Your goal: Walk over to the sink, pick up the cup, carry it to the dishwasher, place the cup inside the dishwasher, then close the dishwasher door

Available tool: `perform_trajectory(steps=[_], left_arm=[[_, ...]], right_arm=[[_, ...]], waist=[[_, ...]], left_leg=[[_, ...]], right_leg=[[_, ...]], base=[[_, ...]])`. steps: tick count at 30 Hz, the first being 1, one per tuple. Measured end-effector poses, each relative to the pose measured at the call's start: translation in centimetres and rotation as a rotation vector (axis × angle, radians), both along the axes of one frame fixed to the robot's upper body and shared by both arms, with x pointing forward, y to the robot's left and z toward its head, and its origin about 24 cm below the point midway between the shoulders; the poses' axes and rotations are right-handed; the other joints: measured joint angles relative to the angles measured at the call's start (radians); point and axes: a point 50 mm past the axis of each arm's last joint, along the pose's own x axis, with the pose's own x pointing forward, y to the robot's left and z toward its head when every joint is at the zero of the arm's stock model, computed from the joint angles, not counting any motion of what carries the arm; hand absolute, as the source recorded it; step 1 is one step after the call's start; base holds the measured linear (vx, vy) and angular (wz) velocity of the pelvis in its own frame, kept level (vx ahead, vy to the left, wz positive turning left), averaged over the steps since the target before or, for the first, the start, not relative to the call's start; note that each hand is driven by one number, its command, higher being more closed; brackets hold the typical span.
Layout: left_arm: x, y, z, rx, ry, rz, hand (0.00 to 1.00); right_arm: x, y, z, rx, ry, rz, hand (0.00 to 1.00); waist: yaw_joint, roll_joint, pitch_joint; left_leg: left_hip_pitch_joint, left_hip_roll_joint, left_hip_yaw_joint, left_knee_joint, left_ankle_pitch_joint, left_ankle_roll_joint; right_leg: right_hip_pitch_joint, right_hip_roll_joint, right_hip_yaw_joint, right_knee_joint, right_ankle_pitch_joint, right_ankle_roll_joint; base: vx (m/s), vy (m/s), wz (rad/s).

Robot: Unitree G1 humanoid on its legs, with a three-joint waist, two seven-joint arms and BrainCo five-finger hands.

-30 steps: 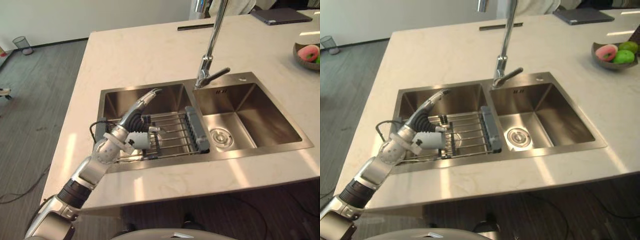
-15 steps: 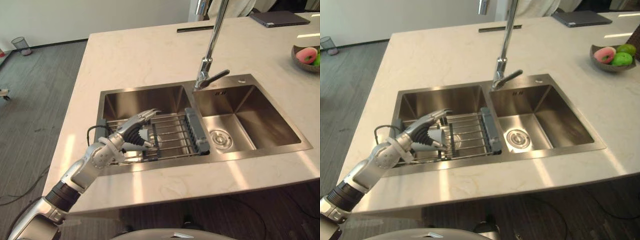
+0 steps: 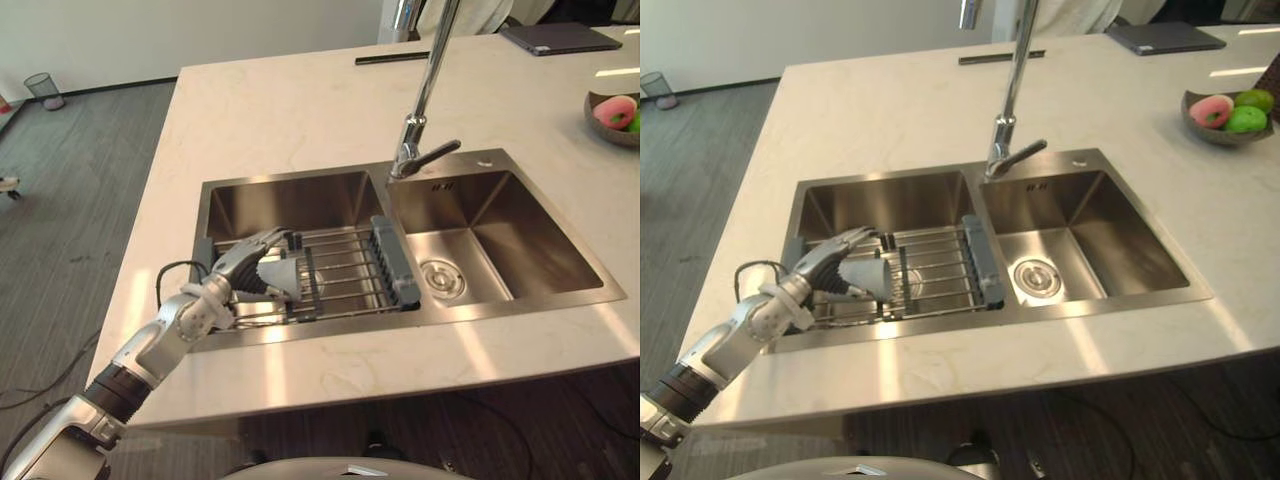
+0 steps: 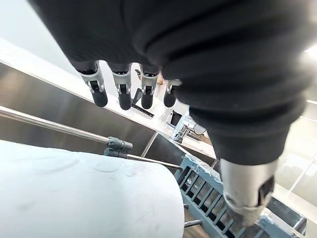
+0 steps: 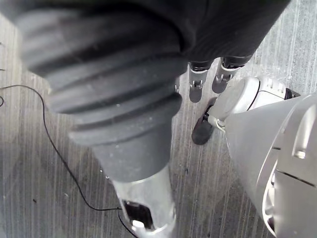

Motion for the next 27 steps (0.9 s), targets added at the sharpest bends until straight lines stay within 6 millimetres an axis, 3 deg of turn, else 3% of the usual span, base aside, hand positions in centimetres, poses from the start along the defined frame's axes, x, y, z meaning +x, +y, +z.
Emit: perform_trajectory(steps=[8, 26, 27], left_arm=[[-0.3, -0.1, -3.2, 0.098, 0.083, 0.017, 0.00], [0.5, 0.8, -5.3, 0.220, 0.134, 0.138, 0.00], [0.6, 0.8, -5.4, 0.233, 0.133, 0.141, 1.00]], right_arm=[[-0.1, 0.0, 0.0, 0.009, -0.011, -0.044, 0.00], [-1.2, -0.2, -0.1, 0.019, 0.003, -0.133, 0.00], [-1.3, -0.2, -0.1, 0.020, 0.003, -0.133, 0.00]], waist=[[-0.017, -0.011, -0.006], [-0.042, -0.013, -0.023], [-0.042, -0.013, -0.023]], left_leg=[[0.001, 0.000, 0.006, 0.000, 0.000, 0.000], [0.024, 0.002, 0.035, -0.015, -0.003, -0.003], [0.024, 0.002, 0.035, -0.016, -0.003, -0.003]], right_leg=[[-0.002, 0.000, 0.004, 0.000, 0.000, 0.000], [-0.001, 0.004, 0.030, -0.006, 0.000, 0.000], [-0.003, 0.004, 0.032, -0.006, 0.000, 0.000]], base=[[0.00, 0.000, 0.00], [0.00, 0.001, -0.03], [0.00, -0.001, -0.10]])
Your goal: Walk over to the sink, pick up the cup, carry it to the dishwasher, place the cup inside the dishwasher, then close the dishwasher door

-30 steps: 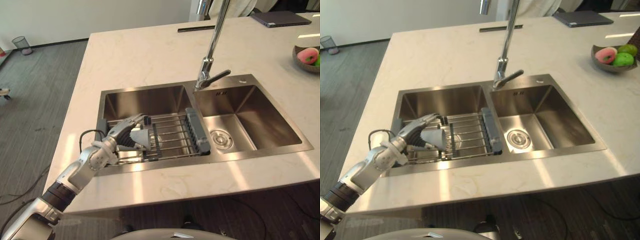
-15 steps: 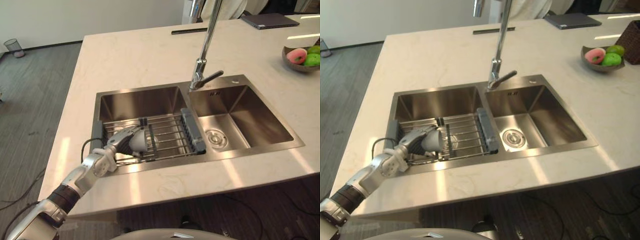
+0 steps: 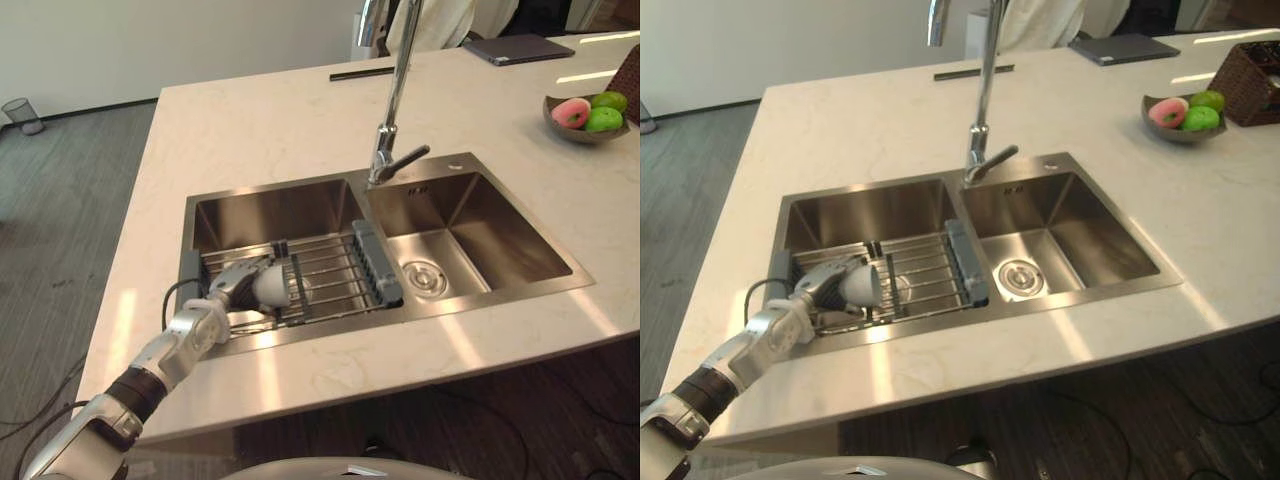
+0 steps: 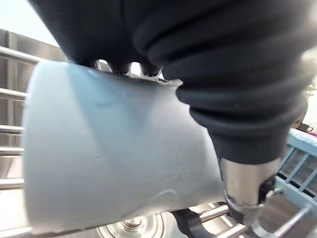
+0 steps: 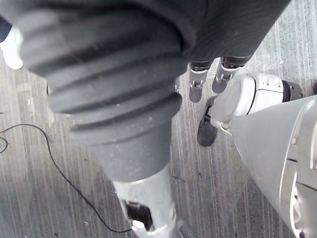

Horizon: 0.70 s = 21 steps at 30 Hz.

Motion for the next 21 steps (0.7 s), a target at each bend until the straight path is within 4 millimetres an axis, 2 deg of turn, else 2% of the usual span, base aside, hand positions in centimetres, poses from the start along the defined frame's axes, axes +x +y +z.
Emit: perform_trajectory(steps=[8, 13, 19, 21], left_arm=[[1.1, -1.4, 0.6, 0.064, 0.094, -0.074, 1.00], [1.6, -1.9, 0.9, 0.083, 0.125, -0.100, 1.00], [1.3, -1.7, 1.0, -0.037, 0.034, -0.095, 1.00], [0.8, -1.4, 1.5, -0.093, 0.005, -0.104, 1.00]], right_arm=[[0.1, 0.2, -0.1, 0.004, 0.007, 0.019, 0.00], [0.2, 0.6, -0.2, 0.011, 0.017, 0.056, 0.00], [0.3, 0.6, -0.1, 0.009, 0.019, 0.067, 0.00], [0.4, 0.6, -0.1, 0.007, 0.015, 0.068, 0.00]], waist=[[-0.003, -0.005, 0.000], [-0.018, -0.005, 0.000], [-0.023, 0.004, 0.005], [-0.022, -0.002, 0.011]], left_leg=[[0.001, 0.000, 0.000, 0.000, -0.001, 0.000], [0.001, 0.000, 0.000, 0.000, -0.001, -0.001], [-0.001, 0.000, -0.002, 0.001, -0.001, -0.001], [-0.003, 0.000, -0.004, 0.001, -0.001, -0.001]], right_leg=[[0.001, 0.000, 0.000, 0.001, -0.001, 0.001], [0.001, 0.000, 0.000, -0.001, -0.001, 0.001], [0.000, 0.000, -0.001, 0.001, -0.001, 0.001], [0.000, 0.000, -0.003, 0.005, -0.001, 0.001]], base=[[0.00, 0.000, 0.00], [0.00, 0.000, 0.00], [0.00, 0.000, 0.00], [0.00, -0.005, 0.04]])
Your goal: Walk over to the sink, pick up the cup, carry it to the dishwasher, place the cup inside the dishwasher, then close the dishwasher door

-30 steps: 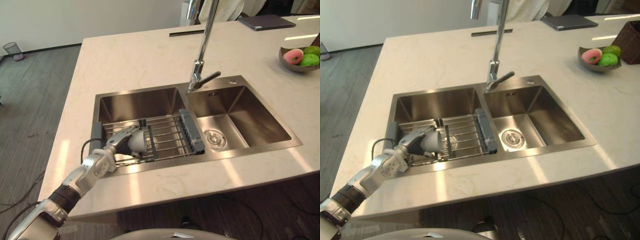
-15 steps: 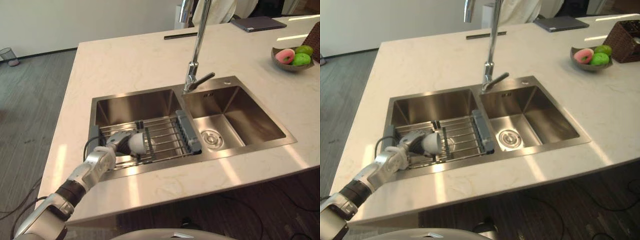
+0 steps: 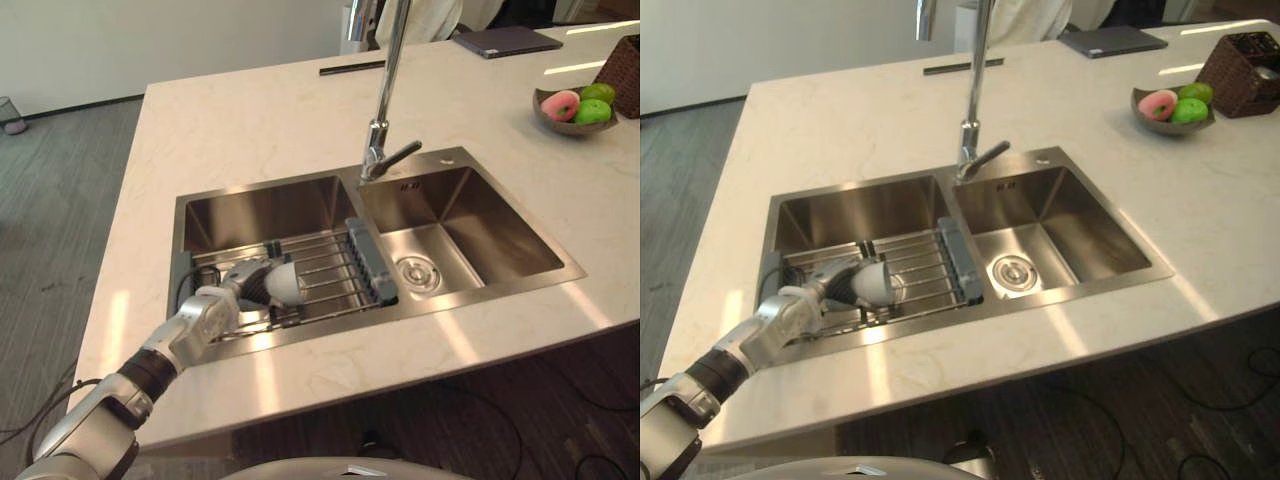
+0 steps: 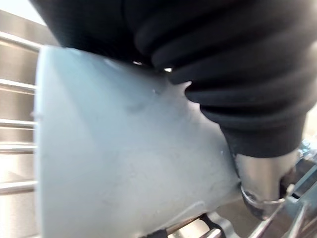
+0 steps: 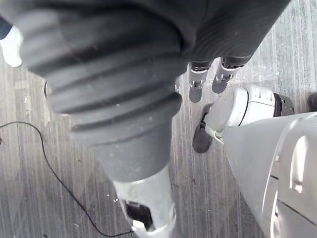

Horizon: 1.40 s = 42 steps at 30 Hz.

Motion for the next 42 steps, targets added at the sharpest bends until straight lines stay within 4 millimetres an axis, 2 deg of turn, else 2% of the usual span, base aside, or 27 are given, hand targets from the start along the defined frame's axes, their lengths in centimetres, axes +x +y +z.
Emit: perform_trajectory(steps=[3, 5, 6, 7, 9, 10, 12, 13, 15, 18, 21, 22, 24, 25, 28, 29, 30, 32, 36, 39, 40, 42], left_arm=[[-0.5, -0.2, 2.6, -0.224, -0.083, 0.022, 1.00], [-0.2, 0.3, 5.8, -0.480, -0.155, 0.077, 1.00], [0.1, 1.0, 7.7, -0.648, -0.199, 0.122, 1.00], [0.1, 1.4, 8.6, -0.736, -0.220, 0.139, 1.00], [-0.1, 3.0, 12.2, -1.070, -0.342, 0.173, 1.00], [-0.3, 3.4, 12.9, -1.142, -0.369, 0.177, 1.00], [-1.1, 5.4, 14.8, -1.453, -0.443, 0.179, 1.00], [-1.5, 5.9, 15.0, -1.533, -0.456, 0.176, 1.00], [-2.7, 7.5, 14.6, -1.801, -0.470, 0.180, 1.00], [-3.5, 8.8, 13.2, -1.981, -0.455, 0.231, 1.00], [-4.1, 9.8, 12.1, -2.072, -0.452, 0.249, 1.00], [-4.6, 10.6, 11.6, -2.116, -0.464, 0.258, 1.00], [-5.1, 11.5, 11.3, -2.105, -0.490, 0.277, 1.00], [-5.3, 11.9, 11.3, -2.093, -0.505, 0.281, 1.00], [-5.5, 12.2, 11.5, -2.021, -0.536, 0.300, 1.00], [-5.6, 12.3, 11.6, -1.980, -0.546, 0.307, 1.00], [-5.7, 12.3, 11.6, -1.942, -0.552, 0.318, 1.00], [-5.9, 12.4, 11.6, -1.881, -0.564, 0.335, 1.00], [-5.8, 12.2, 12.1, -1.715, -0.584, 0.349, 1.00], [-5.7, 12.0, 11.7, -1.718, -0.543, 0.360, 1.00], [-5.7, 11.9, 11.5, -1.730, -0.527, 0.366, 1.00], [-5.8, 11.8, 10.5, -1.780, -0.462, 0.384, 1.00]], right_arm=[[-0.1, 0.0, 0.0, -0.002, 0.002, 0.007, 0.00], [0.1, 0.1, 0.0, -0.002, -0.005, 0.019, 0.00], [0.4, 0.1, 0.1, -0.010, -0.008, 0.024, 0.00], [0.6, 0.0, 0.1, -0.013, -0.010, 0.026, 0.00], [0.8, 0.0, 0.2, -0.024, -0.013, 0.028, 0.00], [0.9, 0.0, 0.3, -0.028, -0.013, 0.029, 0.00], [0.7, 0.4, 0.1, -0.023, 0.007, 0.046, 0.00], [0.7, 0.6, 0.1, -0.023, 0.018, 0.045, 0.00], [-0.1, 1.5, -0.2, -0.003, 0.064, 0.052, 0.00], [-1.3, 2.7, -0.6, 0.020, 0.130, 0.093, 0.00], [-2.0, 3.3, -0.7, 0.030, 0.149, 0.105, 0.00], [-2.1, 3.3, -0.7, 0.027, 0.148, 0.099, 0.00], [-2.2, 3.2, -0.7, 0.015, 0.146, 0.100, 0.00], [-2.4, 3.2, -0.7, 0.013, 0.147, 0.091, 0.00], [-2.6, 3.6, -0.8, 0.025, 0.139, 0.092, 0.00], [-2.5, 3.8, -0.9, 0.029, 0.135, 0.094, 0.00], [-2.6, 3.8, -0.9, 0.028, 0.138, 0.103, 0.00], [-2.2, 3.6, -0.8, 0.022, 0.136, 0.121, 0.00], [0.6, 3.5, -0.8, 0.013, 0.083, 0.191, 0.00], [1.9, 3.3, -0.6, 0.004, 0.075, 0.284, 0.00], [2.0, 3.2, -0.6, 0.003, 0.078, 0.303, 0.00], [1.6, 2.4, -0.6, -0.010, 0.107, 0.370, 0.00]], waist=[[0.011, -0.007, 0.005], [0.027, -0.007, 0.005], [0.035, -0.007, 0.005], [0.036, -0.006, 0.005], [0.053, -0.006, 0.005], [0.057, -0.007, 0.005], [0.078, -0.007, 0.003], [0.082, -0.007, 0.003], [0.100, -0.006, 0.002], [0.115, -0.012, 0.000], [0.130, -0.020, -0.002], [0.134, -0.024, -0.003], [0.148, -0.027, -0.003], [0.163, -0.032, -0.005], [0.173, -0.042, -0.011], [0.177, -0.062, -0.016], [0.185, -0.063, -0.018], [0.200, -0.075, -0.023], [0.229, -0.072, -0.022], [0.241, -0.059, -0.013], [0.242, -0.054, -0.008], [0.243, -0.019, 0.009]], left_leg=[[-0.010, -0.002, -0.017, 0.001, 0.001, 0.001], [-0.018, -0.003, -0.029, 0.002, 0.003, 0.002], [-0.015, -0.003, -0.034, 0.003, 0.003, 0.002], [-0.014, -0.003, -0.038, 0.004, 0.003, 0.002], [-0.015, -0.003, -0.050, 0.008, 0.003, 0.003], [-0.014, -0.003, -0.052, 0.009, 0.003, 0.003], [-0.018, -0.003, -0.055, 0.016, 0.002, 0.003], [-0.019, -0.003, -0.056, 0.018, 0.002, 0.003], [-0.018, -0.003, -0.064, 0.020, 0.002, 0.003], [-0.018, -0.004, -0.083, 0.026, 0.003, 0.004], [-0.016, -0.009, -0.097, 0.037, 0.000, 0.008], [-0.014, -0.016, -0.105, 0.040, -0.001, 0.010], [-0.014, -0.021, -0.110, 0.040, -0.004, 0.014], [-0.016, -0.030, -0.131, 0.039, -0.005, 0.016], [-0.034, -0.055, -0.191, 0.036, -0.007, 0.022], [-0.039, -0.072, -0.227, 0.030, 0.001, 0.025], [-0.040, -0.086, -0.256, 0.018, 0.012, 0.028], [-0.044, -0.096, -0.300, 0.021, 0.034, 0.028], [-0.107, -0.095, -0.355, 0.079, 0.029, 0.024], [-0.172, -0.098, -0.387, 0.173, 0.013, 0.023], [-0.175, -0.098, -0.393, 0.180, 0.013, 0.023], [-0.177, -0.095, -0.409, 0.179, 0.026, 0.023]], right_leg=[[0.002, -0.003, -0.029, 0.001, 0.000, 0.000], [0.006, -0.004, -0.052, 0.001, 0.000, 0.000], [0.013, -0.004, -0.056, 0.001, 0.000, 0.000], [0.017, -0.004, -0.060, 0.001, 0.000, 0.000], [0.027, -0.004, -0.080, 0.001, -0.002, -0.002], [0.030, -0.004, -0.081, 0.001, -0.002, -0.003], [0.033, -0.004, -0.081, 0.001, -0.007, -0.003], [0.034, -0.004, -0.081, 0.001, -0.007, -0.003], [0.037, -0.004, -0.081, 0.005, -0.008, -0.002], [0.037, -0.011, -0.096, 0.039, -0.027, 0.001], [0.034, -0.023, -0.103, 0.079, -0.049, 0.005], [0.032, -0.033, -0.107, 0.105, -0.063, 0.007], [0.031, -0.043, -0.107, 0.134, -0.080, 0.011], [0.025, -0.058, -0.113, 0.175, -0.114, 0.007], [-0.003, -0.074, -0.084, 0.271, -0.203, -0.006], [-0.019, -0.083, -0.066, 0.322, -0.250, -0.013], [-0.030, -0.085, -0.043, 0.360, -0.283, -0.022], [-0.032, -0.083, -0.019, 0.384, -0.293, -0.028], [0.009, -0.057, -0.031, 0.302, -0.270, 0.000], [0.029, -0.043, -0.051, 0.278, -0.262, 0.001], [0.035, -0.039, -0.053, 0.276, -0.262, 0.001], [0.056, -0.026, -0.079, 0.292, -0.286, -0.016]], base=[[0.00, -0.004, 0.15], [0.01, -0.010, 0.18], [0.00, -0.007, 0.14], [0.00, -0.005, 0.16], [-0.02, -0.006, 0.16], [-0.03, -0.005, 0.10], [-0.05, -0.003, 0.06], [-0.05, -0.003, 0.05], [-0.04, -0.002, 0.06], [-0.02, 0.002, 0.15], [-0.02, 0.018, 0.16], [-0.03, 0.033, 0.16], [-0.05, 0.030, 0.18], [-0.05, 0.023, 0.39], [-0.02, -0.004, 0.67], [0.01, -0.050, 1.03], [0.03, -0.060, 0.88], [0.11, -0.075, 0.68], [0.03, -0.035, 0.47], [-0.04, -0.023, 0.38], [-0.07, -0.041, 0.44], [-0.12, -0.055, 0.64]])
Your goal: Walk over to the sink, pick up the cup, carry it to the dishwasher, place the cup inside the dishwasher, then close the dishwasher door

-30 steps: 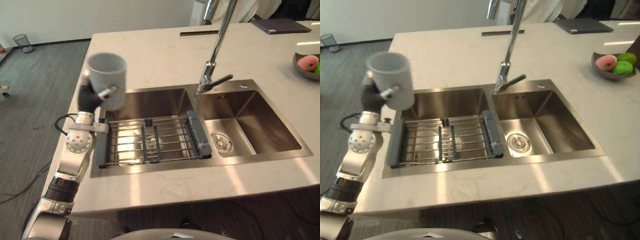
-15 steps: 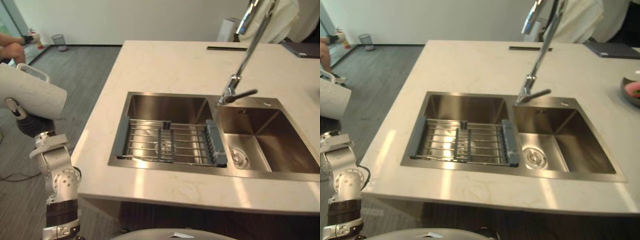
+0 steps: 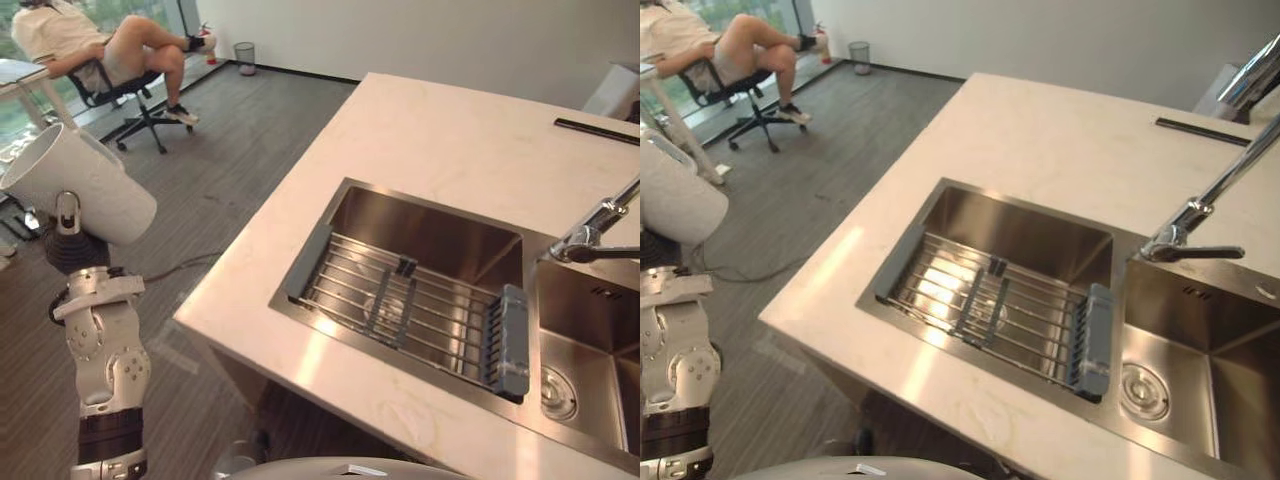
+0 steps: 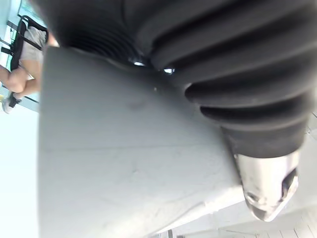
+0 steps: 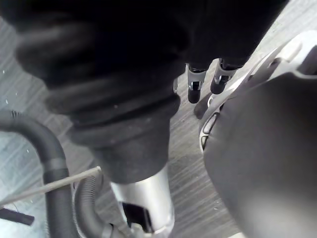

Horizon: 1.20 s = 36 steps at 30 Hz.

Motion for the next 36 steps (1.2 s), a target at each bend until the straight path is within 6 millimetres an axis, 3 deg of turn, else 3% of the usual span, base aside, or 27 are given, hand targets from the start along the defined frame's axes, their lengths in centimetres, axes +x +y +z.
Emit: perform_trajectory(steps=[2, 3, 5, 6, 7, 8, 9, 10, 11, 12, 13, 15, 16, 17, 18, 20, 21, 22, 23, 26, 29, 30, 31, 33, 34, 35, 36], left_arm=[[0.2, -0.2, -0.2, -0.015, 0.012, -0.039, 1.00], [0.3, -0.3, -0.2, -0.013, 0.010, -0.053, 1.00], [0.3, -0.3, -0.7, 0.002, 0.018, -0.083, 1.00], [0.5, -0.7, -0.6, 0.010, 0.014, -0.106, 1.00], [0.8, -1.6, -0.5, 0.021, 0.005, -0.153, 1.00], [1.0, -2.7, -0.5, 0.021, 0.002, -0.206, 1.00], [1.3, -3.6, -0.7, 0.015, -0.004, -0.257, 1.00], [2.3, -5.3, -0.5, -0.027, -0.037, -0.331, 1.00], [2.7, -6.1, -0.5, -0.040, -0.043, -0.368, 1.00], [3.1, -7.4, -0.4, -0.055, -0.053, -0.433, 1.00], [3.5, -8.4, -0.1, -0.064, -0.061, -0.474, 1.00], [5.4, -13.6, 2.4, -0.045, -0.118, -0.666, 1.00], [5.7, -14.9, 3.1, -0.035, -0.130, -0.702, 1.00], [5.9, -16.7, 4.1, -0.035, -0.147, -0.754, 1.00], [5.9, -17.6, 4.4, -0.038, -0.141, -0.772, 1.00], [5.9, -17.5, 3.3, -0.026, -0.060, -0.755, 1.00], [6.0, -16.7, 2.6, -0.013, -0.020, -0.731, 1.00], [6.1, -16.4, 3.0, 0.003, -0.022, -0.719, 1.00], [6.2, -16.5, 3.0, 0.006, -0.011, -0.724, 1.00], [5.3, -18.1, 1.2, 0.026, 0.085, -0.803, 1.00], [4.7, -16.9, 0.4, 0.018, 0.111, -0.766, 1.00], [4.7, -16.7, -0.1, 0.013, 0.133, -0.756, 1.00], [4.7, -16.9, -0.8, 0.014, 0.158, -0.768, 1.00], [4.6, -17.3, -1.8, 0.018, 0.189, -0.790, 1.00], [4.4, -17.0, -2.5, 0.005, 0.198, -0.768, 1.00], [4.5, -15.7, -3.3, 0.012, 0.213, -0.684, 1.00], [4.6, -15.2, -3.5, 0.024, 0.220, -0.655, 1.00]], right_arm=[[-0.6, -0.5, 0.0, -0.007, 0.035, 0.032, 0.00], [-1.0, -0.5, -0.1, -0.002, 0.051, 0.028, 0.00], [-1.9, -0.6, -0.1, 0.002, 0.084, 0.017, 0.00], [-1.9, -0.4, -0.1, 0.007, 0.085, 0.011, 0.00], [-1.9, -1.1, 0.0, -0.009, 0.089, 0.015, 0.00], [-1.8, -2.1, 0.3, -0.035, 0.076, 0.008, 0.00], [-2.5, -2.2, 0.3, -0.043, 0.085, -0.011, 0.00], [-3.5, -1.0, -0.1, -0.013, 0.110, -0.049, 0.00], [-4.0, -0.7, -0.1, -0.009, 0.125, -0.049, 0.00], [-4.1, -0.8, -0.1, -0.024, 0.130, -0.060, 0.00], [-4.4, -0.9, -0.1, -0.036, 0.129, -0.060, 0.00], [-5.6, -2.8, 0.5, -0.102, 0.147, -0.035, 0.00], [-5.8, -3.3, 0.7, -0.116, 0.155, -0.021, 0.00], [-5.9, -4.5, 1.0, -0.145, 0.168, 0.004, 0.00], [-6.2, -5.3, 1.3, -0.166, 0.187, 0.023, 0.00], [-5.7, -3.9, 0.8, -0.125, 0.190, 0.048, 0.00], [-5.0, -2.6, 0.4, -0.089, 0.176, 0.015, 0.00], [-4.5, -1.6, 0.1, -0.059, 0.166, 0.012, 0.00], [-3.8, -1.3, 0.0, -0.043, 0.148, -0.004, 0.00], [-2.2, -2.5, 0.4, -0.067, 0.112, -0.045, 0.00], [-0.4, -1.5, 0.3, -0.029, 0.046, -0.075, 0.00], [-0.2, -1.2, 0.2, -0.009, 0.031, -0.101, 0.00], [-1.1, -1.2, 0.2, -0.002, 0.035, -0.139, 0.00], [-2.8, -1.4, 0.1, -0.008, 0.062, -0.169, 0.00], [-3.5, -1.1, 0.1, -0.003, 0.077, -0.176, 0.00], [-4.3, 0.0, -0.2, 0.026, 0.102, -0.164, 0.00], [-4.4, 0.6, -0.3, 0.041, 0.110, -0.147, 0.00]], waist=[[-0.013, 0.020, 0.011], [-0.023, 0.026, 0.017], [-0.027, 0.034, 0.021], [-0.025, 0.020, 0.026], [-0.023, 0.065, 0.014], [-0.029, 0.122, 0.026], [-0.073, 0.080, 0.023], [-0.114, 0.046, 0.026], [-0.099, 0.021, 0.028], [-0.091, -0.033, 0.026], [-0.094, -0.041, 0.023], [-0.128, -0.023, 0.009], [-0.139, -0.012, 0.004], [-0.149, 0.025, -0.014], [-0.150, 0.053, -0.025], [-0.147, 0.057, -0.026], [-0.144, 0.065, -0.039], [-0.141, 0.036, -0.045], [-0.154, 0.070, -0.035], [-0.134, 0.077, -0.014], [-0.112, 0.059, -0.017], [-0.117, 0.052, -0.005], [-0.126, 0.052, -0.006], [-0.136, 0.055, -0.007], [-0.140, 0.067, -0.013], [-0.140, 0.029, -0.013], [-0.138, -0.001, -0.008]], left_leg=[[-0.022, -0.010, 0.061, -0.018, 0.040, 0.041], [-0.022, 0.001, 0.120, -0.026, 0.020, 0.082], [-0.033, 0.076, 0.391, -0.022, -0.055, 0.160], [-0.047, 0.094, 0.459, 0.004, -0.085, 0.180], [-0.093, 0.153, 0.574, 0.114, -0.098, 0.254], [-0.112, 0.194, 0.601, 0.117, 0.050, 0.349], [-0.099, 0.149, 0.548, 0.006, 0.095, 0.322], [-0.111, 0.162, 0.714, 0.109, -0.025, 0.359], [-0.103, 0.189, 0.797, 0.212, -0.062, 0.357], [-0.044, 0.244, 0.940, 0.377, -0.081, 0.340], [-0.012, 0.281, 0.986, 0.439, -0.080, 0.320], [0.072, 0.418, 1.032, 0.541, -0.027, 0.211], [0.084, 0.431, 1.022, 0.514, 0.014, 0.198], [0.109, 0.432, 1.026, 0.418, 0.174, 0.226], [0.124, 0.400, 1.042, 0.342, 0.224, 0.248], [0.130, 0.379, 1.043, 0.288, 0.169, 0.203], [0.127, 0.364, 1.002, 0.178, 0.138, 0.158], [0.118, 0.356, 1.002, 0.157, 0.104, 0.123], [0.090, 0.360, 0.985, 0.123, 0.021, 0.062], [0.147, 0.248, 0.948, -0.036, 0.061, 0.033], [0.168, 0.199, 0.905, -0.077, 0.047, 0.012], [0.153, 0.179, 0.855, -0.090, 0.047, 0.007], [0.143, 0.158, 0.781, -0.085, 0.045, 0.013], [0.126, 0.138, 0.690, -0.086, 0.044, 0.027], [0.121, 0.137, 0.642, -0.095, 0.047, 0.031], [0.105, 0.108, 0.573, -0.118, 0.073, 0.041], [0.106, 0.083, 0.553, -0.136, 0.082, 0.035]], right_leg=[[0.009, 0.008, -0.020, 0.026, -0.033, -0.018], [0.019, 0.008, -0.050, 0.032, -0.037, -0.020], [0.050, 0.003, -0.158, 0.027, -0.016, -0.038], [0.048, -0.015, -0.201, 0.021, -0.010, -0.046], [0.028, -0.003, -0.268, 0.086, -0.030, -0.064], [-0.001, 0.016, -0.283, 0.180, -0.055, -0.095], [-0.029, 0.036, -0.223, 0.141, -0.101, -0.162], [-0.002, -0.015, -0.330, 0.118, -0.059, -0.096], [-0.014, -0.062, -0.347, 0.145, -0.060, -0.097], [-0.024, -0.153, -0.361, 0.160, -0.046, -0.092], [-0.022, -0.181, -0.378, 0.153, -0.032, -0.092], [-0.015, -0.251, -0.465, 0.153, 0.009, -0.050], [-0.020, -0.261, -0.479, 0.161, 0.020, -0.042], [-0.030, -0.272, -0.520, 0.161, 0.046, -0.030], [-0.039, -0.279, -0.543, 0.171, 0.066, -0.025], [-0.050, -0.280, -0.551, 0.202, 0.089, -0.084], [-0.086, -0.147, -0.501, 0.113, 0.045, -0.053], [-0.090, -0.061, -0.476, 0.004, 0.068, -0.082], [-0.054, 0.011, -0.503, -0.093, 0.149, -0.082], [-0.053, -0.080, -0.522, 0.039, 0.136, -0.063], [-0.037, -0.098, -0.427, 0.024, 0.120, -0.057], [-0.050, -0.119, -0.347, 0.072, 0.124, -0.064], [-0.053, -0.127, -0.203, 0.113, 0.127, -0.082], [-0.056, -0.119, -0.037, 0.163, 0.144, -0.123], [-0.050, -0.086, 0.082, 0.145, 0.082, -0.090], [-0.048, -0.029, 0.194, 0.039, 0.055, -0.079], [-0.057, -0.027, 0.198, 0.016, 0.074, -0.077]], base=[[-0.14, -0.042, 1.11], [-0.13, -0.037, 1.38], [-0.10, -0.061, 1.47], [-0.07, -0.029, 1.50], [-0.10, -0.032, 1.43], [-0.15, -0.078, 1.75], [-0.14, -0.098, 2.55], [-0.13, -0.072, 2.21], [-0.10, -0.062, 1.56], [-0.10, -0.041, 0.41], [-0.12, 0.011, 0.73], [-0.10, 0.161, 1.28], [-0.03, 0.340, 1.43], [0.02, 0.449, 1.25], [0.04, 0.423, 1.09], [0.01, 0.347, 0.81], [-0.08, 0.207, 0.83], [-0.15, 0.066, 1.27], [-0.10, 0.104, 1.22], [-0.05, 0.217, 0.79], [-0.06, 0.144, 0.33], [-0.08, 0.098, 1.07], [-0.09, 0.125, 1.57], [-0.04, 0.073, 1.46], [-0.05, -0.044, 1.60], [-0.05, -0.063, 1.48], [-0.06, -0.073, 1.33]])
